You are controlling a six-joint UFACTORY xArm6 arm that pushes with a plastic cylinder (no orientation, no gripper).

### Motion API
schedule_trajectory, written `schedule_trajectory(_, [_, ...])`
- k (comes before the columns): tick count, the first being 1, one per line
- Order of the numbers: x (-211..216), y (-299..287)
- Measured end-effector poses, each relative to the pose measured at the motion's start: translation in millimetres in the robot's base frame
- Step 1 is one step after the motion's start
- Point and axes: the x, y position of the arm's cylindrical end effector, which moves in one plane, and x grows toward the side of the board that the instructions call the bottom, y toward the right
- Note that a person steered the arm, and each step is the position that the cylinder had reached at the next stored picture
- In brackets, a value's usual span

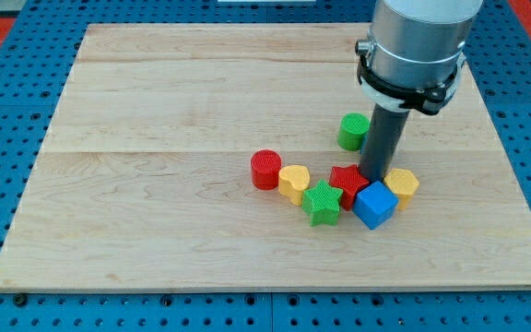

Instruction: Place the blue triangle into the red star

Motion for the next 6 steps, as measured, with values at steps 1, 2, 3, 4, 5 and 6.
schedule_trajectory(1, [2, -14])
schedule_trajectory(2, [-4, 0])
schedule_trajectory(3, [-28, 31])
schedule_trajectory(4, [-31, 86])
schedule_trajectory(5, [-61, 96])
schedule_trajectory(6, [-71, 48])
